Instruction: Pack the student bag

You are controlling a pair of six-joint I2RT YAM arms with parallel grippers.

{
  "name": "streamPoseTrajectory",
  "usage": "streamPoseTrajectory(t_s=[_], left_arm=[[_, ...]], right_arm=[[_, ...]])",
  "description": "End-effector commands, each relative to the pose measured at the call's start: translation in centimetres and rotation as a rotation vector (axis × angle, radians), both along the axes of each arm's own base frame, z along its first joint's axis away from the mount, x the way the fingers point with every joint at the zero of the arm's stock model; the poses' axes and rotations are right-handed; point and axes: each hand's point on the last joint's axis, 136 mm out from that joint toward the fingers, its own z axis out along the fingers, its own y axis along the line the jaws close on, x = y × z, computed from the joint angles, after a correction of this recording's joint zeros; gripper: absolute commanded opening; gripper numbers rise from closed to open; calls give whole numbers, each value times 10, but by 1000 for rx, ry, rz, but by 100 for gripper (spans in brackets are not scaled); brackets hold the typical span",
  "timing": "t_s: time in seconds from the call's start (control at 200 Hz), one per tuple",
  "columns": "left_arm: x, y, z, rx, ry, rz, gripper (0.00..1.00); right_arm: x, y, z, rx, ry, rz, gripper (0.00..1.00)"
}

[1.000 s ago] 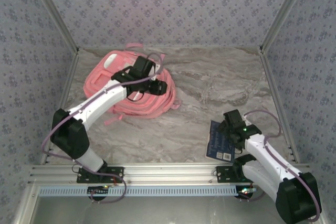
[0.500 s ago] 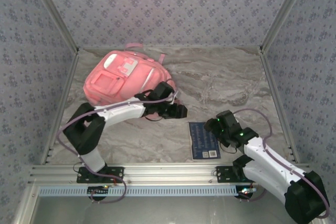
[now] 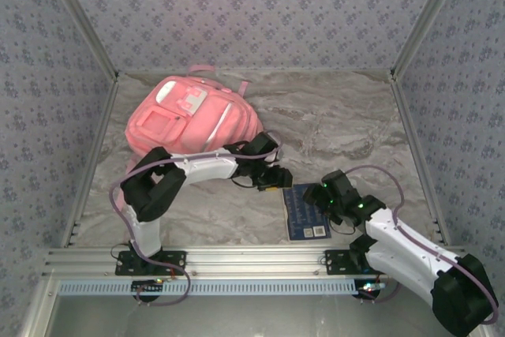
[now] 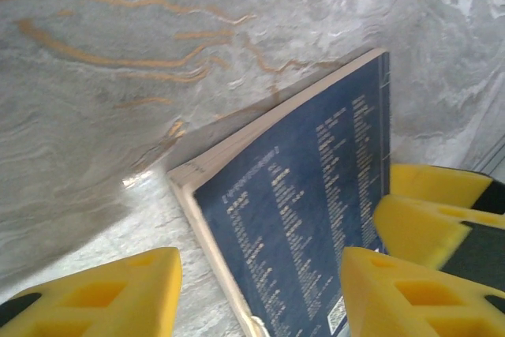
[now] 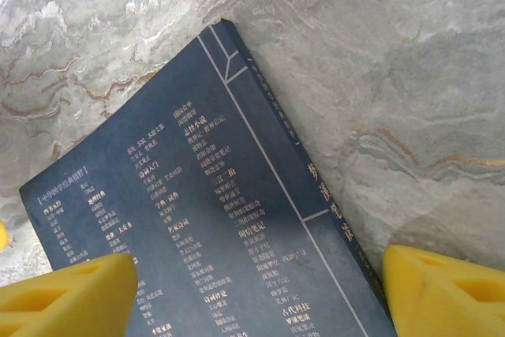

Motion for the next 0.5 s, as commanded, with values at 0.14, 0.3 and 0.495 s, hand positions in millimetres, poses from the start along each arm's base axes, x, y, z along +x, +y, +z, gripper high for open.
streamPoseTrajectory(t_s=[0.14, 0.3, 0.495], left_arm=[[-8, -15, -11, 20, 65, -40, 55], [-3, -12, -14, 71, 42, -52, 56], [-6, -25, -8, -1, 66, -58, 54]], right_arm=[[-4, 24, -1, 88, -2, 71, 80], [-3, 26, 2, 95, -7, 77, 79], [-1, 34, 6, 115, -23, 103, 77]])
